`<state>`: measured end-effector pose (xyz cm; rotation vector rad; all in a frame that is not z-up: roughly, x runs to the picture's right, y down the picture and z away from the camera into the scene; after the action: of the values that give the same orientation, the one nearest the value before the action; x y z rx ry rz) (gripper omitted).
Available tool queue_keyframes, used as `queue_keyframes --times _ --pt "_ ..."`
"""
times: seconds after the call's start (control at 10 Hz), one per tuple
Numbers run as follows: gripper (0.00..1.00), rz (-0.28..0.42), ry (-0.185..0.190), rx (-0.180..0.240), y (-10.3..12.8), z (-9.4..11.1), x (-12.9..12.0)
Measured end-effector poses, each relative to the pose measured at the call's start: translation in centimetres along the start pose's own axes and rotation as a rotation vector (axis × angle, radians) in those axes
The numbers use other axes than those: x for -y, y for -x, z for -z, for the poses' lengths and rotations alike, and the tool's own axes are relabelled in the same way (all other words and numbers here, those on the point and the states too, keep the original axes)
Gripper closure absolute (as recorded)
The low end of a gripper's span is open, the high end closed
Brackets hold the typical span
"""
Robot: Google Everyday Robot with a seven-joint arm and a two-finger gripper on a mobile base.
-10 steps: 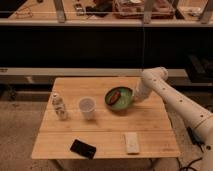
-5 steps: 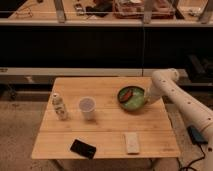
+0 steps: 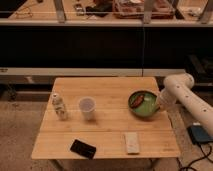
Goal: Drag the ceramic bowl in a circle
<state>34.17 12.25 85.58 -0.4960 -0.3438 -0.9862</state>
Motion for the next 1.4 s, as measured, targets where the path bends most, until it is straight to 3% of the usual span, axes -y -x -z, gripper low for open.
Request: queue_keyframes --times 0.3,0.5,0.7,1.0,1.2,1.4 --pt "1.00 0.093 -0.032 -0.008 2.6 2.4 -0.4" --pt "1.00 0.161 -0.070 -0.008 4.4 3.9 1.3" --pt "1.00 0.243 -0.106 0.011 6.5 4.6 4.1" --pt "1.00 0.356 -0.154 0.062 9.9 3.9 9.5" --pt "1.00 0.397 -0.190 0.092 11.2 3.7 13.0" --pt "1.00 0.388 -0.225 0.132 11.2 2.9 15.6"
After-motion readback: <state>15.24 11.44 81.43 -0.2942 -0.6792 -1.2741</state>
